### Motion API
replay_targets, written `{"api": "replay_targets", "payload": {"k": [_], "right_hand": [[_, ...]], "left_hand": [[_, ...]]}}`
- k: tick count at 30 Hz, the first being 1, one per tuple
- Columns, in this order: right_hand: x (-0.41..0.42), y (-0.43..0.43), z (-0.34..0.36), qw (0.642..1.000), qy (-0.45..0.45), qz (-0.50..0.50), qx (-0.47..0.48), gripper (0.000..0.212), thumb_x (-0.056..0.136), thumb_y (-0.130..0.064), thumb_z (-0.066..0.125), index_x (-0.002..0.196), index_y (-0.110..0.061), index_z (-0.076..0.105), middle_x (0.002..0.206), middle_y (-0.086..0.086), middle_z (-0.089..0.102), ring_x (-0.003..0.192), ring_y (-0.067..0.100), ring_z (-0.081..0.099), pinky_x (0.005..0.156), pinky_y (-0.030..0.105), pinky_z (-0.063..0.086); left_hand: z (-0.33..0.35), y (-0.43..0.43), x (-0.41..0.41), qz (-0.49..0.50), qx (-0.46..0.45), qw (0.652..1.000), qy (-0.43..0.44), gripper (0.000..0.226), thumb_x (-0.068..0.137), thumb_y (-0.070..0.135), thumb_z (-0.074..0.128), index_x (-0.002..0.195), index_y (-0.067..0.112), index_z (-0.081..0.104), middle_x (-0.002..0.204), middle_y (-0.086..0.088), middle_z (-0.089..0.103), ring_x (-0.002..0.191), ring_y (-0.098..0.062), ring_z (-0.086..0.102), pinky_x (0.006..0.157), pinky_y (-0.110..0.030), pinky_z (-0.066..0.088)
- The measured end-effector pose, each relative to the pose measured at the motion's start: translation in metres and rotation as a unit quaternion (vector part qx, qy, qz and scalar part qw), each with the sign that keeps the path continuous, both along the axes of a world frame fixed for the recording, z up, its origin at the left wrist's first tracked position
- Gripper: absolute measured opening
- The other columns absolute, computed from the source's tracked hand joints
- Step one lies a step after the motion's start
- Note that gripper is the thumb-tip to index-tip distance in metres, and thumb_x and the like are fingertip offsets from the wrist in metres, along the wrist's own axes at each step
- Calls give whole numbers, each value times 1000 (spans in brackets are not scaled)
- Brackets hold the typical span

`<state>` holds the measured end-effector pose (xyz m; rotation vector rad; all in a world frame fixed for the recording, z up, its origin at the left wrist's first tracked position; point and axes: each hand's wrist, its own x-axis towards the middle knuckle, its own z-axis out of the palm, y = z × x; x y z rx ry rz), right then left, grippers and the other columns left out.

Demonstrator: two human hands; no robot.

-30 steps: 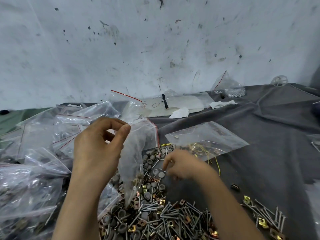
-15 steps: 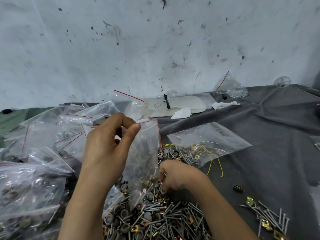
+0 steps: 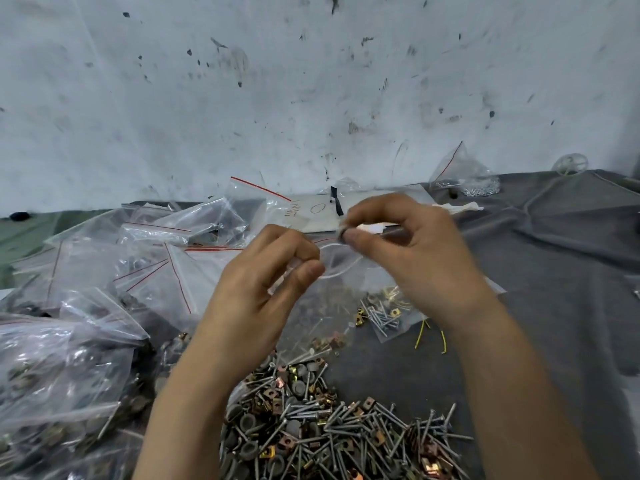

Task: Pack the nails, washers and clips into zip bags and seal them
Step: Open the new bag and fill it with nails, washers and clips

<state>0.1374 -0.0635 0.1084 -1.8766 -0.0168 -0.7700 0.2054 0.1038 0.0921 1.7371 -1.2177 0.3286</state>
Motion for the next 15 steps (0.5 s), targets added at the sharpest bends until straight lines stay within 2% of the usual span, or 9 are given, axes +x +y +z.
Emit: {"api": "replay_targets", "payload": {"k": [3,5,6,8,9,11,13,15], "right_hand": [[6,4,-5,998,27,-13,-62,3,80,-29,71,80,-32,70,101,-16,62,88,-5,57,73,11,39],[10,2,-8,999,9,-29,-12,3,85,-30,66,84,-33,68,96,-18,63,81,-7,55,68,6,40],[12,-1,-11,999,-1,-39,22,8,88,-25,64,85,-32,67,91,-18,64,80,-6,57,67,7,42],[21,-6,-21,997,25,-66,39,22,91,-9,57,84,-29,63,83,-13,66,79,4,61,67,16,49],[26,-7,-29,994,72,-81,12,27,91,-3,54,82,-28,61,82,-11,66,76,7,61,66,22,52],[38,-5,-49,974,197,-86,-79,28,92,-3,51,84,-27,64,86,-5,68,75,10,61,73,30,55],[51,2,-71,942,279,-58,-177,23,93,-8,53,102,-21,69,106,3,68,91,16,62,88,33,51],[61,12,-93,914,316,9,-253,33,92,-12,56,124,-19,61,127,4,57,114,21,54,100,34,43]], "left_hand": [[-1,-5,-2,3,-8,1000,2,12,90,37,49,84,28,54,95,2,56,96,-20,57,79,-50,48],[-3,-5,-1,42,-14,999,-5,16,90,39,49,84,25,55,91,3,57,91,-16,57,78,-47,49],[-4,-5,1,70,-19,997,-9,17,90,40,51,85,24,56,88,5,57,88,-12,56,76,-42,49],[-5,-3,5,132,-33,990,-26,16,90,37,54,84,22,58,80,9,56,79,-3,53,68,-22,46],[-5,-2,7,161,-42,986,-32,15,90,34,54,83,21,58,77,11,55,76,1,52,64,-13,41],[-4,2,9,206,-60,976,-32,11,89,32,53,82,25,56,76,11,55,73,3,51,61,-8,35],[-4,5,11,238,-79,967,-33,10,90,33,52,81,27,54,76,8,56,72,-2,50,60,-10,35],[-4,7,13,256,-99,961,-25,11,89,34,51,82,27,55,79,3,57,71,-7,49,63,-22,39]]}}
